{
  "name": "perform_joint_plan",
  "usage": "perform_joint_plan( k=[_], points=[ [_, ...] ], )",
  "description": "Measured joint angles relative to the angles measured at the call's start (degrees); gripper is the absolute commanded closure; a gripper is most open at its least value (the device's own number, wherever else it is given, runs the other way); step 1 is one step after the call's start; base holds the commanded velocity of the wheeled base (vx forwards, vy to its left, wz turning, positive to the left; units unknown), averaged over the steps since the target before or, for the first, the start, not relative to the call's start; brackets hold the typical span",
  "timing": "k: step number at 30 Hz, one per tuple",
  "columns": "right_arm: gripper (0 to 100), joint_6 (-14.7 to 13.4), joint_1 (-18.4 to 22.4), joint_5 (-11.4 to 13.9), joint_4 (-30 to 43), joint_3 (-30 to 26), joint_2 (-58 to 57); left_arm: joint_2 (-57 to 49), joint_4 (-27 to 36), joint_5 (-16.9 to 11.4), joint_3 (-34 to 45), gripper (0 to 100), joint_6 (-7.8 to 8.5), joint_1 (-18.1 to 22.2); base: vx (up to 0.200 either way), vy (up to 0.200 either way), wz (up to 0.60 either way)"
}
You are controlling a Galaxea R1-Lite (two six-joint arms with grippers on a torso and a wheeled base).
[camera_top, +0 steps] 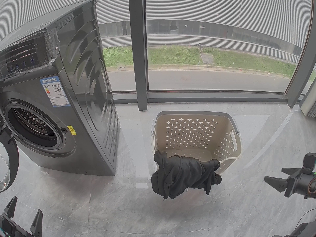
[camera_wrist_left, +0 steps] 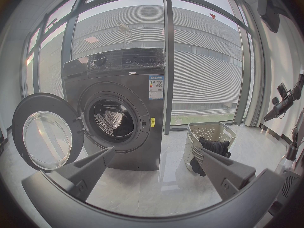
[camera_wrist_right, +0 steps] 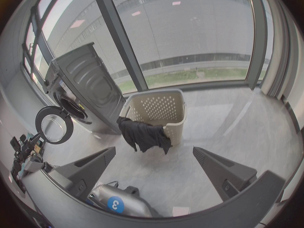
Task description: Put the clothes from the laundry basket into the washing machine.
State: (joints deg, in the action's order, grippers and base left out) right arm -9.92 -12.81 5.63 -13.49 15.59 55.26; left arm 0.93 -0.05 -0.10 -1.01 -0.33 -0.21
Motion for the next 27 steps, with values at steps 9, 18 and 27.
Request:
perform_joint_plan(
  k=[9, 18, 27],
  points=[
    [0, -4.3, -5.5, -0.8, -11.1, -2.1, 18.9, 0.0, 0.0, -0.1, 0.0, 0, 0.11, 0.0, 0.0, 0.0, 0.0],
    [0, -7.1, -8.1, -2.2, -20.4, -2.9, 31.7, 0.0, 0.0, -0.1, 0.0, 0, 0.28, 0.0, 0.0, 0.0, 0.0],
    [0, -7.6, -9.4, -2.3, -29.5, -3.2, 41.9, 0.0, 0.0, -0.1, 0.0, 0, 0.33, 0.0, 0.0, 0.0, 0.0]
  ],
)
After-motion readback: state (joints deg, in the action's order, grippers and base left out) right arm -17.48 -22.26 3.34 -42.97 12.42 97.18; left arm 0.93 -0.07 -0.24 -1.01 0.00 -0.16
